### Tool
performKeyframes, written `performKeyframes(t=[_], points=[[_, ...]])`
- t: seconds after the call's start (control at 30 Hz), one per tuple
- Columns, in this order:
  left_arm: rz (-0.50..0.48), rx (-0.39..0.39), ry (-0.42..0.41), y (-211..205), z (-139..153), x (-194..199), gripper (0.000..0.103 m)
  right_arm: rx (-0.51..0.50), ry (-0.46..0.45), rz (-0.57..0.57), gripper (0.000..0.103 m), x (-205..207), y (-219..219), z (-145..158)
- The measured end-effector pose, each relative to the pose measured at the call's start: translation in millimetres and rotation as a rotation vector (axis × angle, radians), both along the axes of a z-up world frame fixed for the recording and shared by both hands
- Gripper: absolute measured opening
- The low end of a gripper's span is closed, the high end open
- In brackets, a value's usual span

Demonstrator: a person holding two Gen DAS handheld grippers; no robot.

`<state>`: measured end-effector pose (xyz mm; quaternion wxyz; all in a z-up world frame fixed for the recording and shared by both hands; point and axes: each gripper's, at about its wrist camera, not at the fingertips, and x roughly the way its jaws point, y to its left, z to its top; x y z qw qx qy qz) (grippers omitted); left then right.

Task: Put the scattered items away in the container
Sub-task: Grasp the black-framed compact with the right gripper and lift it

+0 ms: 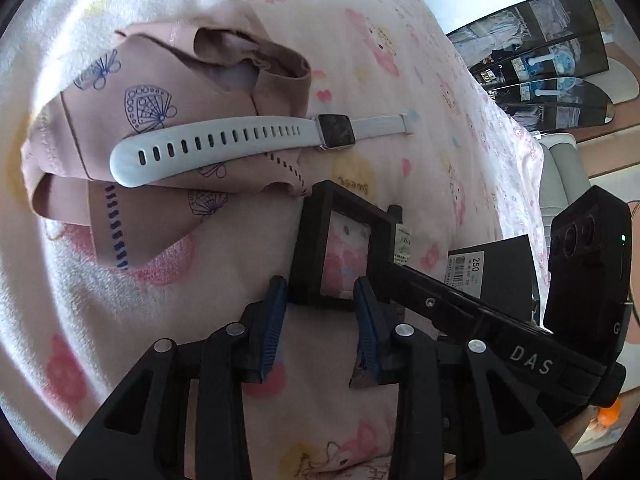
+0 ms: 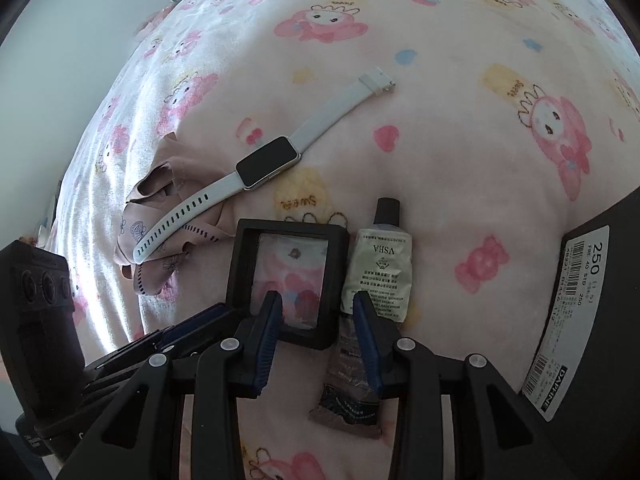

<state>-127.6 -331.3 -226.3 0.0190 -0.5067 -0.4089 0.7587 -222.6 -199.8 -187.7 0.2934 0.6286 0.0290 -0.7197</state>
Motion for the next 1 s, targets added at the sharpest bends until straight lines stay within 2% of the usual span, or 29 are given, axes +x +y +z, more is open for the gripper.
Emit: performKeyframes(t=[0.1,0.3,0.4,0.5,0.6,0.7,0.83,0.9,1.0], points=[[0.002,-0.022,-0.006,1.0,3.3,3.4,0.03,-0.052,-0.069,0.021,0.033,0.4,-2.8,-0.3],[-0.031,-0.074,0.005,15.0,32.8,39.4,0.027,-0.031,-0.027,0.063,0.033,33.0,-0.9,20.4],[-0.07,-0.089,-0.001,22.8,42.3,63.7,0.029,-0.037,0.026,0.138,0.033,61.8,0.4,38.8],[-0.089,-0.07,-0.04,22.2,29.3,73.4,0.03,-0.029,-0.007,0.199,0.033,68.7,4.4,31.7],[-0.032,-0.038,-0.047,14.6,22.6,75.1,0.03,0.003,-0.063,0.153,0.033,69.2,8.3,10.3],[0.012,-0.069,-0.04,7.1,23.1,72.0,0.03,-0.021,-0.075,0.123,0.033,61.5,11.6,5.5],[0.017,-0.061,-0.078,8.0,13.8,59.3,0.029,-0.02,-0.15,0.142,0.033,56.5,4.6,-13.0],[0.014,-0.095,-0.079,13.9,22.4,61.1,0.026,-0.052,-0.165,0.154,0.03,58.9,4.1,-10.2],[-0.005,-0.121,-0.039,23.2,47.8,68.4,0.026,-0.093,-0.087,0.18,0.03,69.5,12.4,18.5]])
